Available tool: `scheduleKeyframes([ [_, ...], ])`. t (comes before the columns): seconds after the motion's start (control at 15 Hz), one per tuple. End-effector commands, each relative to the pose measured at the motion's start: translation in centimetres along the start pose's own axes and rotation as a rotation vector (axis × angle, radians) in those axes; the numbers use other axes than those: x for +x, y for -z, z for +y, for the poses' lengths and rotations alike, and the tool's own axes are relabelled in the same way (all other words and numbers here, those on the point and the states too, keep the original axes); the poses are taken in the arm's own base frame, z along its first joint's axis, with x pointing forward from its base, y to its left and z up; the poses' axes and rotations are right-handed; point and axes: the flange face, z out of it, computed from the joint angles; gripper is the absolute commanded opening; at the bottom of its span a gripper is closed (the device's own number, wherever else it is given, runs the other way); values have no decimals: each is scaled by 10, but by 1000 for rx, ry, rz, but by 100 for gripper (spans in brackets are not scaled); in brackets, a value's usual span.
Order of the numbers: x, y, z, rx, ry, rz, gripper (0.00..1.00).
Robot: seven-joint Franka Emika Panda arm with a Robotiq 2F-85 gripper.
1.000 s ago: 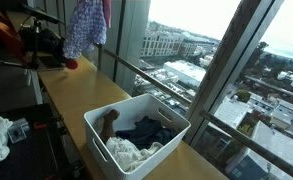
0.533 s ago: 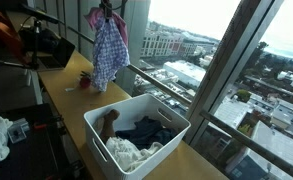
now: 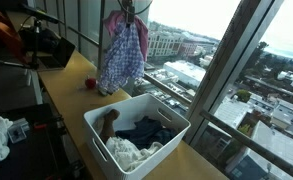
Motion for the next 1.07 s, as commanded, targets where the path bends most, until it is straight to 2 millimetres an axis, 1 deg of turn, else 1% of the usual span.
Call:
scheduleKeyframes([
  [0.0,-13,11,73,28,-23,22,0],
  [0.13,-19,7,99,42,-26,19,0],
  [0.2,-25,2,106,42,-22,14,0],
  [0.33,-41,-9,110,42,-3,5,0],
  [0.47,-64,-21,93,38,29,-9,0],
  [0.6,-92,-31,63,32,74,-13,0],
  [0.67,-105,-37,44,30,100,-17,0],
  [0.8,-127,-49,15,31,141,-30,0],
  [0.87,-136,-63,-2,33,158,-41,0],
  [0.93,-143,-75,-15,33,174,-52,0],
  [1.0,-149,-93,-26,32,186,-63,0],
])
